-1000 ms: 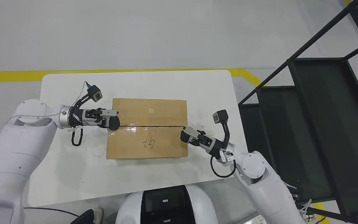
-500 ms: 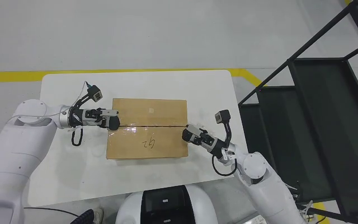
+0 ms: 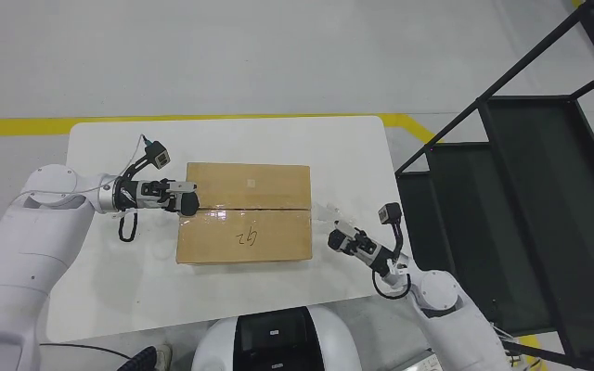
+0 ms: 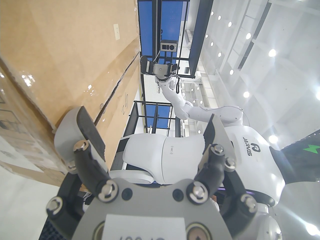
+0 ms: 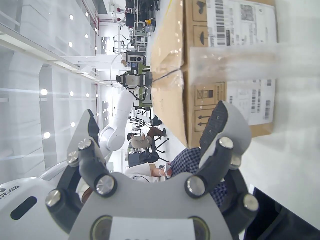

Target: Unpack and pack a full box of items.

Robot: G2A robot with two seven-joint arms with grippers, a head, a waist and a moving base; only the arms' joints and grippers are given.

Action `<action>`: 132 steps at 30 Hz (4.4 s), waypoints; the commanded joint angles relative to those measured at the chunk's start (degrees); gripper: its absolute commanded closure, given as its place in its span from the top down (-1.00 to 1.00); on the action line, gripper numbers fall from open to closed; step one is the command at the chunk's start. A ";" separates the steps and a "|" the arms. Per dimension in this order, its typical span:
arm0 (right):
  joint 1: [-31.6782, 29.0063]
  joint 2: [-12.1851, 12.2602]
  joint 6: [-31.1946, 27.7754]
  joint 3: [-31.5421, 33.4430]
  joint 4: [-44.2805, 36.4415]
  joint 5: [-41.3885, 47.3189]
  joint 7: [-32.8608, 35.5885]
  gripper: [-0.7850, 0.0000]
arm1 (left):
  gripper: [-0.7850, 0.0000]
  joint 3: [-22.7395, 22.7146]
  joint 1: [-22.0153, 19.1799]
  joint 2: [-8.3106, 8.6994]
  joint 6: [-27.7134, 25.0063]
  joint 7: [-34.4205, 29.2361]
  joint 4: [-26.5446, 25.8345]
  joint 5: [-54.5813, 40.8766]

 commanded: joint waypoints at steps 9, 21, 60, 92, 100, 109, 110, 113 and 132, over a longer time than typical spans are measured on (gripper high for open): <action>4.27 -0.78 1.64 -6.21 7.54 -2.15 -0.05 1.00 | 1.00 0.00 0.00 0.00 0.00 0.00 0.00 0.00; 11.25 -2.63 2.25 -10.60 17.65 7.66 -4.20 1.00 | 1.00 0.00 0.00 0.00 0.00 0.00 0.00 0.00; 10.39 -4.91 -12.42 -7.24 19.23 18.68 -11.71 1.00 | 1.00 0.00 0.00 0.00 0.00 0.00 0.00 0.00; 11.51 -5.99 -6.29 -6.79 21.85 22.61 -10.90 -1.00 | 1.00 0.00 0.00 0.00 0.00 0.00 0.00 0.00; 11.39 -6.04 -7.99 -5.53 21.85 22.57 -10.15 -1.00 | 1.00 0.00 0.00 0.00 0.00 0.00 0.00 0.00; 8.05 -5.65 -11.55 -3.77 13.59 10.17 -14.68 -1.00 | 1.00 0.00 0.00 0.00 0.00 0.00 0.00 0.00; 7.73 -5.64 -11.41 -3.65 12.78 8.12 -15.93 -1.00 | 1.00 0.00 0.00 0.00 0.00 0.00 0.00 0.00; 6.81 -5.70 -10.77 -3.60 10.64 3.17 -19.59 -1.00 | 1.00 0.00 0.00 0.00 0.00 0.00 0.00 0.00; 6.01 -6.29 -9.07 -7.79 4.22 -5.54 -20.64 -1.00 | 1.00 0.00 0.00 0.00 0.00 0.00 0.00 0.00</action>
